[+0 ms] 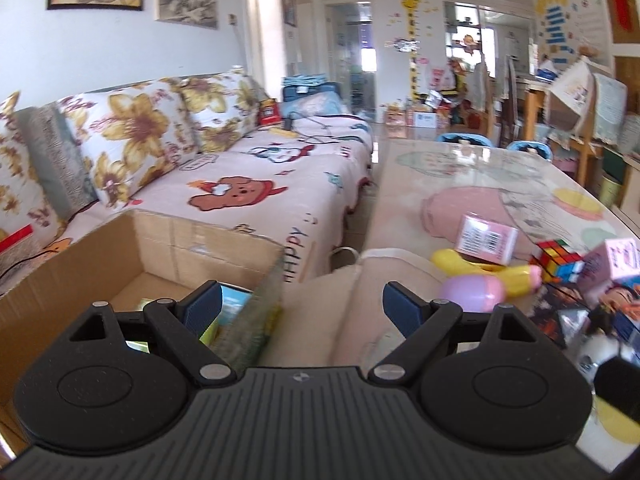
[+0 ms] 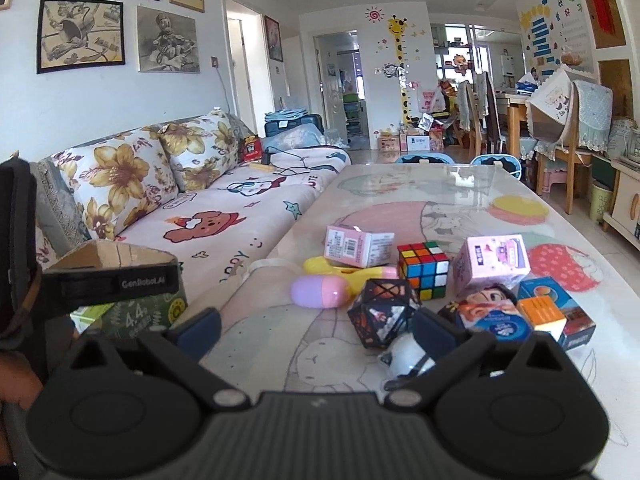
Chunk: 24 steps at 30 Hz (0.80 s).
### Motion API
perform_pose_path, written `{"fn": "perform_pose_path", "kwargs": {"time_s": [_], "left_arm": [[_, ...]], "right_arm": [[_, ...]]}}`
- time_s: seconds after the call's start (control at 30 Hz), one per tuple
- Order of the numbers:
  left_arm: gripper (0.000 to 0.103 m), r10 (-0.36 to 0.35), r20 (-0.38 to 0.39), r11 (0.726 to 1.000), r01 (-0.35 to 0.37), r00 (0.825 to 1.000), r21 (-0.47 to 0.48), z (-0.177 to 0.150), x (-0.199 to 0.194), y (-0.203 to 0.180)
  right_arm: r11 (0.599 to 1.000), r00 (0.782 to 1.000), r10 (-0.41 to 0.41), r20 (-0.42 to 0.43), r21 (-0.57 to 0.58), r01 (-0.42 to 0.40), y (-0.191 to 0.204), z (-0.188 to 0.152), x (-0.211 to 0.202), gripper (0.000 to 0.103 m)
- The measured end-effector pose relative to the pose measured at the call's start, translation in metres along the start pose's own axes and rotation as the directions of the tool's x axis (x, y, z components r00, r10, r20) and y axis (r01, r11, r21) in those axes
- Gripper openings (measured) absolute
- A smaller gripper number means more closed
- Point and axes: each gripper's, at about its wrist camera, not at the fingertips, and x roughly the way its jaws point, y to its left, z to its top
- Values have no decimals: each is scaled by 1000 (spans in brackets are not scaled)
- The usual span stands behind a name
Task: Organize rigid objects
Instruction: 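Move both tools back over the items on the table, then grasp the white egg-shaped toy with left tool while right tool grasps yellow-white medicine box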
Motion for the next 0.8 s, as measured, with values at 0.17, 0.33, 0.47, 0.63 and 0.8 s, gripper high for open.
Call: {"fn": "perform_pose_path", "kwargs": {"time_s": [0.17, 0.33, 0.47, 0.63, 0.8], "left_arm": [[103, -70, 2, 995, 69, 998, 72, -6, 2, -10], [103, -170, -9, 976, 169, 985, 138, -11, 5, -17], [103, -271, -31, 948, 272, 962, 163, -16, 7, -23], [103, -365, -51, 908, 367, 930, 201, -21, 8, -32], [103, -452, -82, 854, 457, 888, 248, -33, 5, -49]], "right_arm": [[999, 1000, -20, 1, 41, 20, -24, 0, -6, 101], [997, 998, -59, 17, 57, 58, -44, 1, -12, 101], [991, 994, -106, 33, 80, 103, -67, 2, -16, 101], [969, 982, -187, 31, 167, 180, -111, 3, -18, 101], [943, 978, -206, -22, 261, 204, -152, -1, -10, 101]]}}
